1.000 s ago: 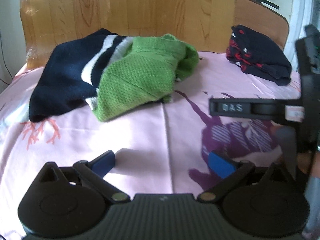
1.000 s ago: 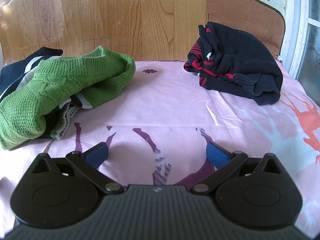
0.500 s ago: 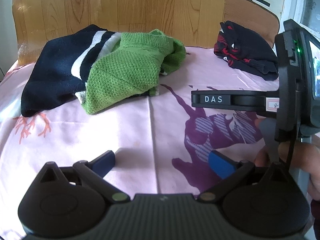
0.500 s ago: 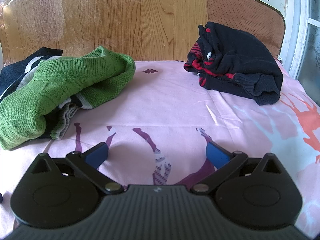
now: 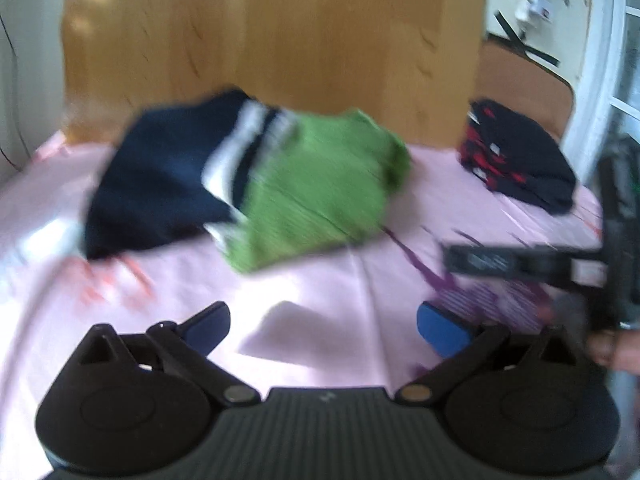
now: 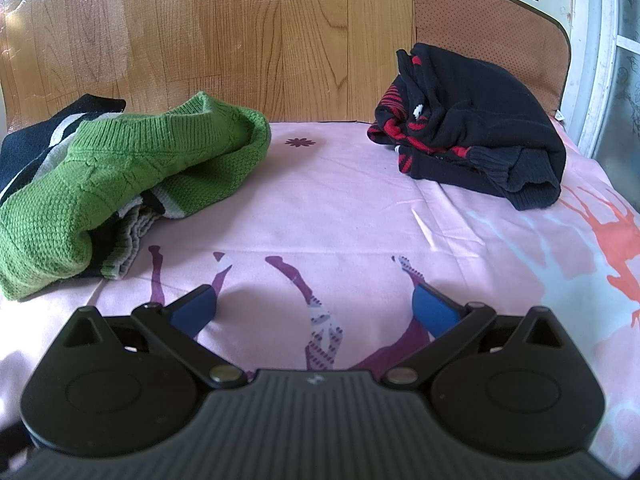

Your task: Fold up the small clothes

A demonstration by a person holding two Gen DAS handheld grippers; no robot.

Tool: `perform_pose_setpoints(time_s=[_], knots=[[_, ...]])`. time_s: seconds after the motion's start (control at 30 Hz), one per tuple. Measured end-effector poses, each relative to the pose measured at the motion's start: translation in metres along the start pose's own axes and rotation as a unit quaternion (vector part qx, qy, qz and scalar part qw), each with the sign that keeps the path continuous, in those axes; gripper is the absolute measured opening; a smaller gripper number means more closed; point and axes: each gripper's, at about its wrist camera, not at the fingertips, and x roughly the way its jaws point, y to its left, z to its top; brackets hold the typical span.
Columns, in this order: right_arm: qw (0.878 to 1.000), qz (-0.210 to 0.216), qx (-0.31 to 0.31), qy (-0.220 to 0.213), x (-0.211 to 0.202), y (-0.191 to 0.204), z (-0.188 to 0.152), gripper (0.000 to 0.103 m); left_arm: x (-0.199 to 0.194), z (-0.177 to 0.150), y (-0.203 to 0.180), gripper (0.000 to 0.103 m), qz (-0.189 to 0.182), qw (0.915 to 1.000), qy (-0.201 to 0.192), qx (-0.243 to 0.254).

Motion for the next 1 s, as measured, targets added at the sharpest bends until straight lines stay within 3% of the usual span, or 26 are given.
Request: perform_pose_setpoints(time_s=[0.17,0.3,0.37,0.4,0.47,0.5,0.57,0.6,0.63,0.7,0.8,0.9,1.0], knots=[[1.0,0.025,-0.01,0.001,0.001,-0.004,0.003,0.103,-0.002,0.015,0.015,0.103,0.043,0.997,-0.054,0.036],[0.999,0.049,-0.007,-0.005,-0.002,-0.008,0.004,0.103,0.007,0.032,0.014,0.103,0.048,0.9948,-0.071,0.056],[0.998,0.059,-0.011,-0.006,-0.001,-0.01,0.005,0.101,0.023,0.036,0.009,0.101,0.044,0.9942,-0.059,0.079],[0.998,0.061,-0.01,-0.007,-0.001,-0.011,0.005,0.101,0.032,0.037,0.008,0.096,0.046,0.9943,-0.046,0.085],[0.998,0.07,-0.002,-0.009,-0.001,-0.015,0.005,0.101,0.047,0.038,0.008,0.069,0.032,0.9955,-0.02,0.087],[0.997,0.075,0.004,-0.011,-0.002,-0.017,0.006,0.101,0.051,0.038,0.007,0.062,0.029,0.9958,-0.013,0.086],[0.996,0.085,0.019,-0.015,-0.003,-0.023,0.006,0.101,0.048,0.038,0.003,0.024,0.018,0.9954,-0.009,0.094],[0.995,0.091,0.029,-0.018,-0.003,-0.026,0.006,0.101,0.044,0.038,0.001,0.019,0.014,0.9953,-0.009,0.095],[0.994,0.096,0.039,-0.021,-0.004,-0.03,0.006,0.1,0.038,0.038,0.001,0.014,0.016,0.9952,-0.015,0.096],[0.991,0.107,0.067,-0.038,-0.008,-0.04,0.005,0.083,0.017,0.041,0.011,0.01,0.008,0.996,-0.037,0.081],[0.981,0.16,0.087,-0.067,-0.009,-0.055,0.014,0.066,-0.02,0.049,0.046,0.007,0.012,0.9964,-0.075,0.039],[0.98,0.167,0.056,-0.093,-0.002,-0.056,0.045,0.064,-0.05,0.055,0.077,0.006,0.045,0.9933,-0.106,0.008],[0.977,0.186,0.016,-0.103,0.013,-0.046,0.072,0.065,-0.064,0.052,0.093,0.007,0.058,0.9923,-0.11,0.001]])
